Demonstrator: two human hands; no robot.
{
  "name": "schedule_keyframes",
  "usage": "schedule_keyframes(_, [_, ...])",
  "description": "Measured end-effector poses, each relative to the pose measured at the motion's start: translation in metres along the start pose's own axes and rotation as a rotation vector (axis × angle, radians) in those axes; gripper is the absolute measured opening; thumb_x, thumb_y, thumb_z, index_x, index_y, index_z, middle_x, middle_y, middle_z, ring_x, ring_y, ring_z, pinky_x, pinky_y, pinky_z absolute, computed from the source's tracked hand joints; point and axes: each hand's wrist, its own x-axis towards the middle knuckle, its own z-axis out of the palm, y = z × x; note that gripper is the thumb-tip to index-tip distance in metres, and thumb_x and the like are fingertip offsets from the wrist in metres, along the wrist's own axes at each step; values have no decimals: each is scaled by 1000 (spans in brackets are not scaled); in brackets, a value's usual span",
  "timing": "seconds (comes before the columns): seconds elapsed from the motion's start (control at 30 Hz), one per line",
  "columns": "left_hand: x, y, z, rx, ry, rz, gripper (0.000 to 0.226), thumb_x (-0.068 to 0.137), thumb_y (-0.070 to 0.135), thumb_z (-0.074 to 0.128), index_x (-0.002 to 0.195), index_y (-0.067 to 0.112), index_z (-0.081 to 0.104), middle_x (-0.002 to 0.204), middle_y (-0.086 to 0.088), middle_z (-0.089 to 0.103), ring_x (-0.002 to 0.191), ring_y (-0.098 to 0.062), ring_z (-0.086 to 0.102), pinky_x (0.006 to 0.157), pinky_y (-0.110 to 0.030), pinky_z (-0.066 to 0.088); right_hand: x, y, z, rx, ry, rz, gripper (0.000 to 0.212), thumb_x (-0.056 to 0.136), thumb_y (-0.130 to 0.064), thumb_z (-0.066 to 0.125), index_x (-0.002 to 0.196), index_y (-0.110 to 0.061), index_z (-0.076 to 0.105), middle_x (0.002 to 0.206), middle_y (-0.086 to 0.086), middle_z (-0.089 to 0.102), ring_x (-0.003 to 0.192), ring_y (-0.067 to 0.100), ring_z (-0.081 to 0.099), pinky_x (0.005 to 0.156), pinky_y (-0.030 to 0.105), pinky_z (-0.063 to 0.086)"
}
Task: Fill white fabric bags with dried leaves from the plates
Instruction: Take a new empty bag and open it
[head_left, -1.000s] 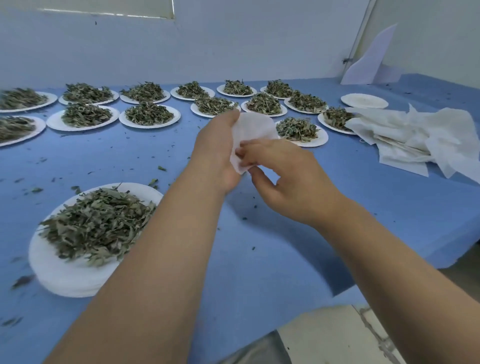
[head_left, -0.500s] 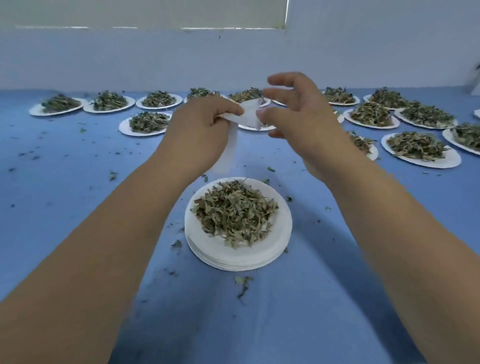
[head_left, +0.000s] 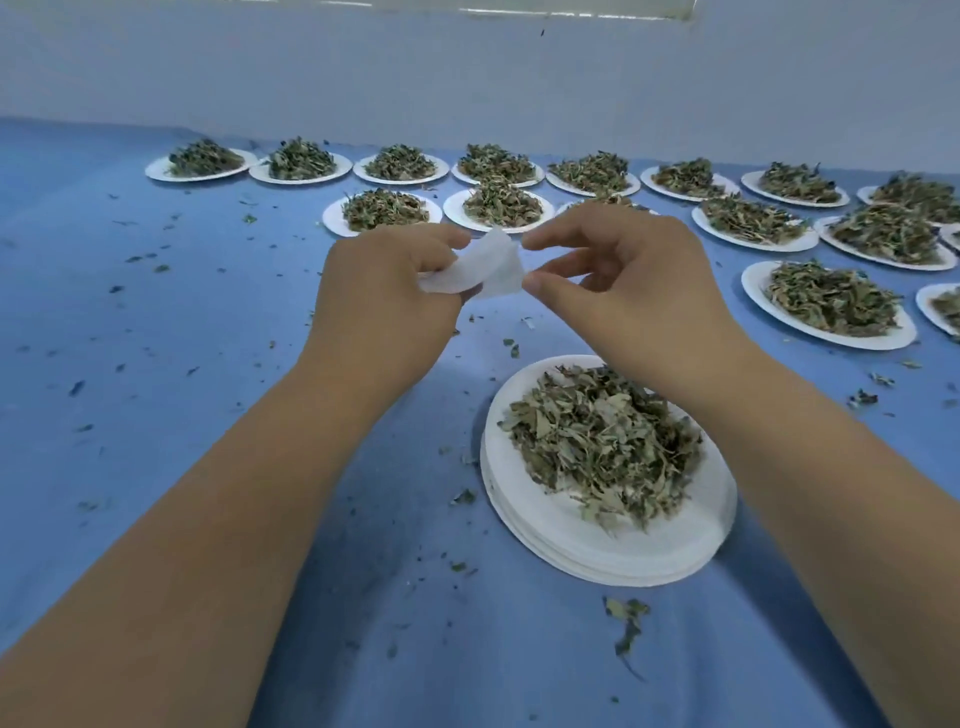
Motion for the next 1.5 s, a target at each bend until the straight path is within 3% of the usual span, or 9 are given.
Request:
schedule_keyframes(0.13, [-4, 7, -1, -69, 0, -21, 39, 81, 16, 77, 53, 31, 55, 80, 26, 69, 74, 0, 61, 62, -28, 46, -9, 1, 1, -60, 37, -69, 7, 89, -23, 78, 95, -27, 78, 96, -17, 75, 83, 3, 71, 73, 24, 54])
schedule_keyframes(0.23, [-8, 13, 0, -70, -2, -45, 32, 82, 26, 77, 58, 38, 60, 83, 23, 70, 77, 1, 64, 64, -26, 51, -13, -1, 2, -133, 56, -103, 16, 87, -26, 79, 102, -27, 76, 88, -26, 67, 75, -9, 61, 68, 8, 41])
schedule_keyframes(0.43, [-8, 12, 4, -65, 12, -78, 18, 81, 23, 78, 73, 27, 62, 89, 11, 71, 83, -15, 67, 72, -46, 55, -15, -5, 2, -104, 23, -64, 28, 84, -32, 81, 110, -34, 71, 106, -16, 67, 87, 10, 60, 73, 16, 40])
schedule_keyframes(0.63, [-10, 12, 4, -142, -56, -51, 22, 84, 25, 75, 82, 31, 53, 111, 26, 67, 105, 2, 61, 82, -22, 52, -16, -12, 3, -78, 66, -119, 4, 88, -23, 77, 91, -22, 77, 99, -12, 67, 79, 13, 60, 70, 20, 40])
schedule_keyframes(0.77, [-14, 10, -3, -121, -337, 33, 69, 78, 27, 76, 132, 45, 37, 126, 33, 47, 114, 16, 44, 81, -11, 38, -17, -20, -1, -208, 52, -210, 2, 88, -18, 76, 89, -20, 77, 91, -14, 62, 67, 12, 53, 67, 11, 34])
schedule_keyframes(0.9, [-12, 9, -7, -202, -488, 58, 103, 76, 29, 81, 151, 55, 15, 141, 22, 44, 129, 12, 41, 91, -12, 37, -23, -24, -1, -126, 13, -157, 7, 88, -16, 74, 88, -22, 76, 58, -19, 58, 52, 8, 55, 60, 7, 35])
schedule_keyframes(1.03, [-10, 6, -11, -169, -518, 33, 100, 72, 34, 79, 148, 57, 19, 133, 18, 52, 121, 8, 48, 97, -22, 43, -26, -28, 0, 36, -93, -150, 14, 90, 1, 66, 90, -12, 73, 76, -15, 71, 62, 7, 72, 59, 13, 45])
schedule_keyframes(1.23, [-9, 2, -7, -57, -284, -63, 64, 76, 34, 82, 124, 46, 41, 110, 11, 56, 90, -4, 57, 62, -13, 44, -27, -30, -1, 73, -115, -163, 38, 85, 6, 56, 109, -20, 72, 110, -10, 73, 96, 7, 72, 73, 34, 56])
schedule_keyframes(1.5, [-10, 8, -3, -97, -173, -124, 67, 72, 48, 82, 124, 49, 40, 100, 14, 57, 85, 3, 57, 67, -21, 47, -26, -34, 4, 227, 17, 85, 29, 84, -26, 82, 109, -27, 66, 100, -13, 77, 80, 3, 70, 71, 14, 49])
